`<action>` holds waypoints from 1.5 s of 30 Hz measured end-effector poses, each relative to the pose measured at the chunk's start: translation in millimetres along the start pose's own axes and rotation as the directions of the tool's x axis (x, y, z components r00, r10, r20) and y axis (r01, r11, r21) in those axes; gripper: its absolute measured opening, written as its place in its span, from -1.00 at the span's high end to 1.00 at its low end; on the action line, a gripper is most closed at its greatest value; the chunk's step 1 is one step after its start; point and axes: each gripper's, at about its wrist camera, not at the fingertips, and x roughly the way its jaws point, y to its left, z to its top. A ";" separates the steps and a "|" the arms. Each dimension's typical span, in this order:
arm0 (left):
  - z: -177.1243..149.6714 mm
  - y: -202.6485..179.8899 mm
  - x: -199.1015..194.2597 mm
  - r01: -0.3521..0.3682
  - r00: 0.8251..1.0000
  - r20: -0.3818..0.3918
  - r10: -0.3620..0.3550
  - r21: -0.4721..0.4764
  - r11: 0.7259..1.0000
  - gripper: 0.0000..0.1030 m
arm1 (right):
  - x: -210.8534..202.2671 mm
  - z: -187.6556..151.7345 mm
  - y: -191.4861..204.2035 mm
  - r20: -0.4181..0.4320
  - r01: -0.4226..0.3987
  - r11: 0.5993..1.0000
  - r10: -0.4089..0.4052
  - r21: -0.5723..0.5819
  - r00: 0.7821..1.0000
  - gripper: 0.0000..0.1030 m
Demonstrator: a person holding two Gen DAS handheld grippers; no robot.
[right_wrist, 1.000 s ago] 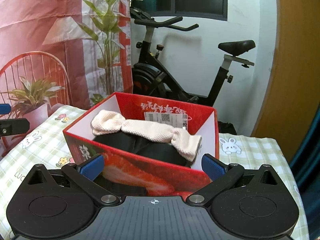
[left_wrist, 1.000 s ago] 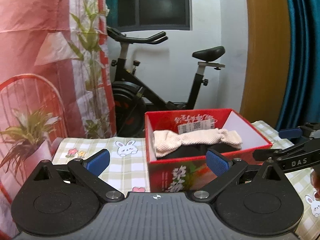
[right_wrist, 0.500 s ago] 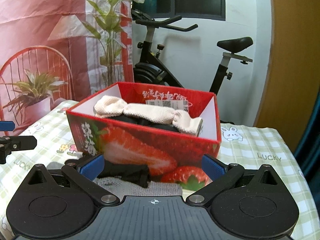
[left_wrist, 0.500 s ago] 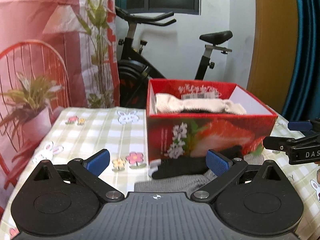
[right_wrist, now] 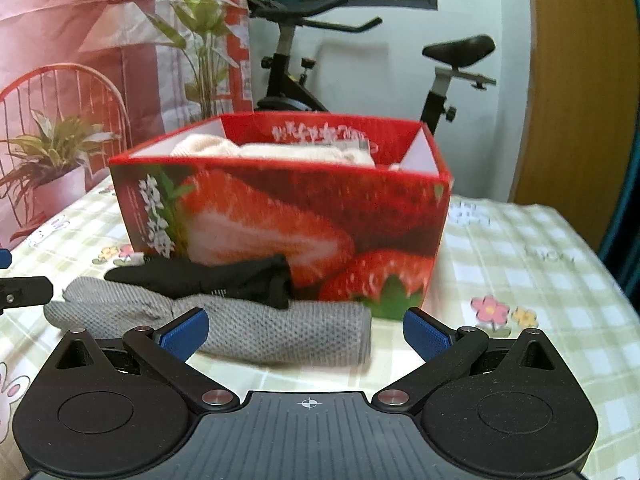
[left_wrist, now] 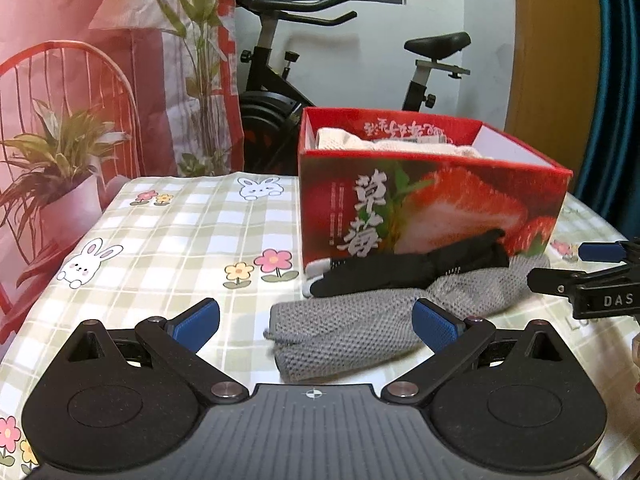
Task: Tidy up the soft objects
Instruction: 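Move both tools down to the black glove on the grey towel, then close the left tool on the black glove while the right grips it too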
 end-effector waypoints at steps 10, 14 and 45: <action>-6.8 2.7 15.4 0.035 0.999 -0.024 -0.036 -0.034 0.999 -0.94 | 18.7 -7.1 0.5 0.002 0.009 1.000 -0.009 -0.019 1.000 -0.99; -6.2 8.3 24.3 0.046 0.998 -0.043 -0.049 -0.068 0.997 -0.79 | 23.0 -3.2 -1.2 0.012 0.003 1.000 -0.003 -0.016 1.000 -0.95; 25.4 14.4 115.7 0.243 0.947 -0.172 -0.272 -0.174 0.954 0.02 | 68.5 14.1 6.9 -0.033 -0.145 0.979 0.151 0.142 0.988 0.35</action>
